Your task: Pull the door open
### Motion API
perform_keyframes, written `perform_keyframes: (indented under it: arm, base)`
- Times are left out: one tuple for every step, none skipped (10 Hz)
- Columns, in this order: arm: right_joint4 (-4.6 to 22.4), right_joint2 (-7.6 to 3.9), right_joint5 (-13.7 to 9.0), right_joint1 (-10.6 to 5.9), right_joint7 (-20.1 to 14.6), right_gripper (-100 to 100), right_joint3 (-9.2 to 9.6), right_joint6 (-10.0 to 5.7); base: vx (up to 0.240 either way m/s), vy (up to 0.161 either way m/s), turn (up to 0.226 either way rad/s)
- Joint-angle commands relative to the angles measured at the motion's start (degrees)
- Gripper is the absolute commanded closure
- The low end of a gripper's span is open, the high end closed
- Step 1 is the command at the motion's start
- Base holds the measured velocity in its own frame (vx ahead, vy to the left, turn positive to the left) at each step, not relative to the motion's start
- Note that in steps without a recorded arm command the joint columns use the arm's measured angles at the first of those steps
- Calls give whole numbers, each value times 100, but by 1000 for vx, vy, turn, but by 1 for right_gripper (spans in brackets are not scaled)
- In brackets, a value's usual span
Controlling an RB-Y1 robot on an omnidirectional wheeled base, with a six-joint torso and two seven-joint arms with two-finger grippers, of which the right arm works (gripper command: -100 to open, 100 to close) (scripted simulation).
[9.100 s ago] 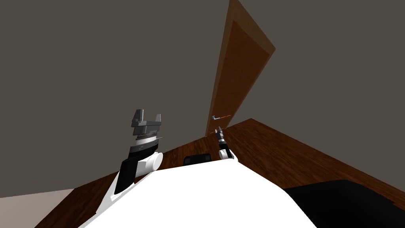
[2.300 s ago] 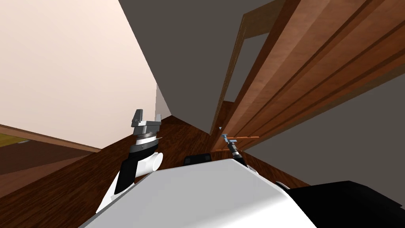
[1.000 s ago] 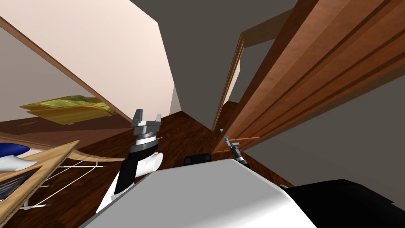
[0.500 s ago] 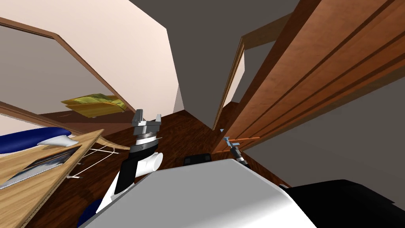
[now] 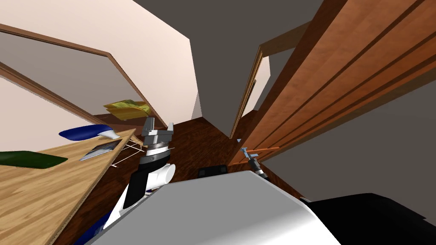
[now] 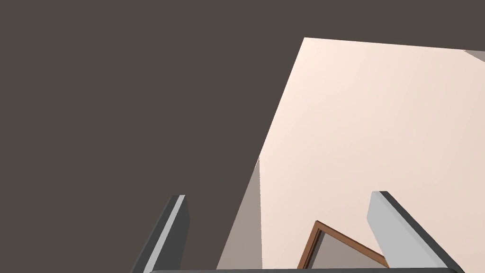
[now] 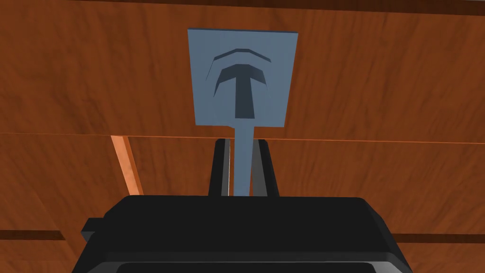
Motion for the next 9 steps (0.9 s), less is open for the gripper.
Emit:
perform_keyframes:
  arm:
    - [52, -20, -22, -9, -21, 100, 25, -69]
    - [86, -26, -32, -17, -33, 100, 49, -104]
    - [109, -31, -40, -22, -41, 100, 65, -128]
    - [144, -4, -22, -47, -48, 100, 69, -121]
    - [120, 78, 142, -117, -58, 100, -52, 8]
    - [108, 114, 219, -154, -62, 100, -115, 68]
    - [95, 155, 305, -196, -67, 100, -188, 135]
    - [87, 178, 353, -219, -69, 100, -227, 173]
    - [62, 252, 509, -294, -77, 100, -357, 294]
  base:
    - [-220, -63, 136]
    - [-213, -44, 133]
    - [-185, -50, 114]
    - [-76, -22, 25]
    - [-119, -28, 55]
    - [-178, -59, 98]
    - [-182, -55, 81]
    - [-138, -31, 42]
    - [-171, -34, 52]
